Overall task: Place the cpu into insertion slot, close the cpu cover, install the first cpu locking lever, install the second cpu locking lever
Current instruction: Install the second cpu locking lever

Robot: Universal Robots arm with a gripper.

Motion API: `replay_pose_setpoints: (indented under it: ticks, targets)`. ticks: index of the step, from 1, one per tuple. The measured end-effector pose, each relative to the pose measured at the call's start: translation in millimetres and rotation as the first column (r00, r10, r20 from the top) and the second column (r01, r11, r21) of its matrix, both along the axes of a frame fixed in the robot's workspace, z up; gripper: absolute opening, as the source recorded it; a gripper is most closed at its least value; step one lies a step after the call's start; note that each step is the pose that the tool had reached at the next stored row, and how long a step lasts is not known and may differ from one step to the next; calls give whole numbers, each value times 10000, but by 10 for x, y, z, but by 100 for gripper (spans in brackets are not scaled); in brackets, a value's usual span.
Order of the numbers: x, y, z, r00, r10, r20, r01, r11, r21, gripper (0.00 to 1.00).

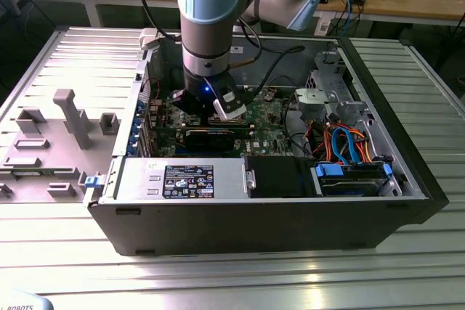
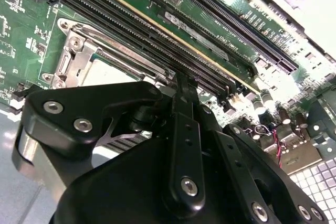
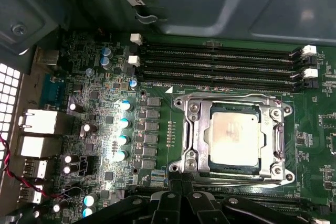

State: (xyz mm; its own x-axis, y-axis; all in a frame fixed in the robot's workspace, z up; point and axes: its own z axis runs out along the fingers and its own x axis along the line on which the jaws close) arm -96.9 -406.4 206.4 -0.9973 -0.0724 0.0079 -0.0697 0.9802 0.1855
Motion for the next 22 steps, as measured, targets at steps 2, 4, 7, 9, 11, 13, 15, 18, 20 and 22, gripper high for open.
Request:
replay_pose_setpoints:
  ticks: [2,4,7,9,11,13,15,18,20,22]
  targets:
    - [0,-9,0,10000,1,0,-1,9999,102,11]
    - [0,-17,0,10000,0,-1,0,9998,177,11]
    - [-1,-19,-5,10000,0,-2,0,9998,184,11]
    - [-1,-18,-16,10000,0,-2,0,9998,184,11]
    - [-1,-19,-32,10000,0,-2,0,9998,183,11]
    - [-4,-19,-36,10000,1,-5,0,9998,181,11]
    - [-5,-17,-42,10000,1,-3,-1,9998,196,11]
    - [-6,-17,-41,10000,1,-10,-1,9998,216,11]
    - [-6,-17,-36,10000,3,-18,-2,9998,222,11]
    - [-6,-17,-24,10000,4,-31,-3,9998,219,11]
